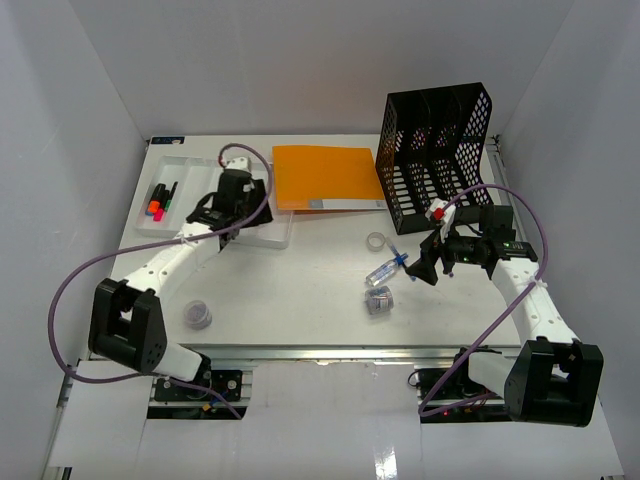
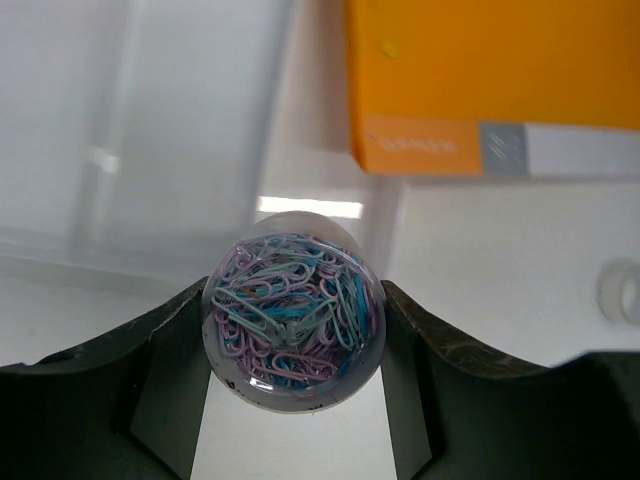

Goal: Organize the desk

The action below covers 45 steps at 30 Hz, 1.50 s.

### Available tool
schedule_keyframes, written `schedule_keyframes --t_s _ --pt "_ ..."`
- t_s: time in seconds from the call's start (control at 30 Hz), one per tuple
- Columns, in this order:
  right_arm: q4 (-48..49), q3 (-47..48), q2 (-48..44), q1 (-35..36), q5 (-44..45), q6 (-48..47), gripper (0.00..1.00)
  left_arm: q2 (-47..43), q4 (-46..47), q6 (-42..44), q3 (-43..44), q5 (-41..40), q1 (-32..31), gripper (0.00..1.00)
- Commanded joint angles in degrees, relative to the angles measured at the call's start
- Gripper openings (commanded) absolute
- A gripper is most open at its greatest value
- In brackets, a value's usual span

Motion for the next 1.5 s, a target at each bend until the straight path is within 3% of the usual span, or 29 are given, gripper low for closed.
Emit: schedule_keyframes --t_s 0.0,0.27,0.43,0.63,0.83,1.13,1.27,1.47 --pt "-0.1 0.4 -1.3 0.2 -1.6 -1.1 0.93 5.4 0.6 2.9 7.4 2.8 11.3 0.13" --pt "-0.1 0.4 -1.4 0.2 -1.6 -1.2 0.93 25.2 0.7 3.2 26.1 1.7 23.3 0.14" --pt "-0.2 0.5 -1.2 0.2 -1.6 -1.3 0.93 32.8 -1.2 5.9 36.4 -1.1 24.8 0.14" --pt "-0.5 0.6 -1.3 0.2 -1.9 -1.5 0.93 40.3 -4.1 9.4 48.0 -3.9 26.0 0.25" --pt "-0.5 0.6 -1.0 0.2 -1.7 -1.5 0.93 43.0 -4.6 9.5 47.7 -2.9 27.2 0.54" --pt "-0.5 0.5 -0.9 -0.1 -1.2 -1.6 0.93 41.9 -6.0 9.5 47.2 0.9 27.4 0.82" --pt "-0.5 0.4 -0.9 -0.4 -1.4 -1.7 0.93 39.2 -6.1 8.7 46.4 3.3 27.5 0.89" --pt "-3.0 0.4 -0.9 -0.7 -3.7 -4.9 0.93 34.3 -6.5 7.6 44.8 8.9 27.6 0.92"
